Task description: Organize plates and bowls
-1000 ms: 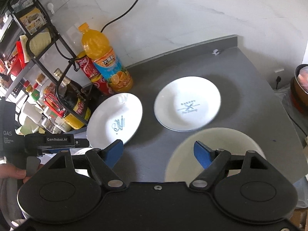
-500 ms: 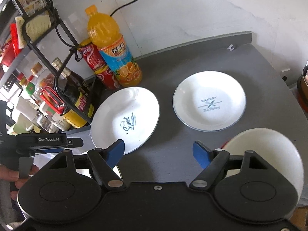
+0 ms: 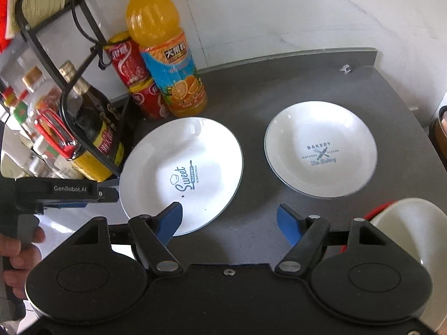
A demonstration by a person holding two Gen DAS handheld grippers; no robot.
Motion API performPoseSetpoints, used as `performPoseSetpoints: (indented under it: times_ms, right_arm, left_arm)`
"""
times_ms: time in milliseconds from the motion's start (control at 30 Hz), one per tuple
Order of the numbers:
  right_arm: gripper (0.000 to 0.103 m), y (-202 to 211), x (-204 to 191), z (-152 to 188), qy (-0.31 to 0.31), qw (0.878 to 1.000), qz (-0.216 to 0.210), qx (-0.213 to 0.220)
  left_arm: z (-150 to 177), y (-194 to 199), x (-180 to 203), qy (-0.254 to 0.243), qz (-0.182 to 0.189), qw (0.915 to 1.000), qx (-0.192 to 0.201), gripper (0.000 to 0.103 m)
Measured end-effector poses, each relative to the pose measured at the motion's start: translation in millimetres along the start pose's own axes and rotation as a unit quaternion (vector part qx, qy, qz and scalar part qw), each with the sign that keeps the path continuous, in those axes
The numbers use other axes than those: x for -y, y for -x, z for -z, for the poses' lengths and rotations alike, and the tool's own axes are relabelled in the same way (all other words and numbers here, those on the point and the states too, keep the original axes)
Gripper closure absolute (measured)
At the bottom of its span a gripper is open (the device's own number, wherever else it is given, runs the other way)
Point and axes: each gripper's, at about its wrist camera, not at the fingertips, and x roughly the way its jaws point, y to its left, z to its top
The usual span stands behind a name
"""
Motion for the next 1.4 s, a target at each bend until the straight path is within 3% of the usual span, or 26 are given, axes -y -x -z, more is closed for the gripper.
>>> performPoseSetpoints:
  times_ms: [200, 533, 833, 1033, 1400]
  right_arm:
    - [0.030, -18.6, -13.8, -5.3, 0.010, 1.000, 0.021, -0.006]
    - [0.041, -53.7, -25.7, -8.6, 0.027, 0.998, 0.048, -0.031]
    - [0.050, -75.8, -23.6, -16.2, 0.017, 0.997, 0.064, -0.047]
    - [0.068, -85.4, -9.1, -27.9, -0.021, 0.996, 0.060, -0.064]
    - [0.078, -109.4, 15.5, -36.0, -0.082, 0.994, 0.010, -0.071]
  left_arm:
    - [-6.6, -19.5, -8.7, -0.001, -0.003, 1.0000, -0.008, 0.041]
    - [-6.2, -45.7, -21.4, 0.004, -0.005, 0.9998, -0.018, 0.061]
    - [-9.5, -56.2, -20.8, 0.006, 0.005, 0.9998, -0.017, 0.071]
    - [-12.2, -64.2, -16.1, 0.009, 0.012, 0.9998, -0.012, 0.081]
    - [-9.9, -76.9, -13.7, 0.027, 0.024, 0.9993, -0.007, 0.085]
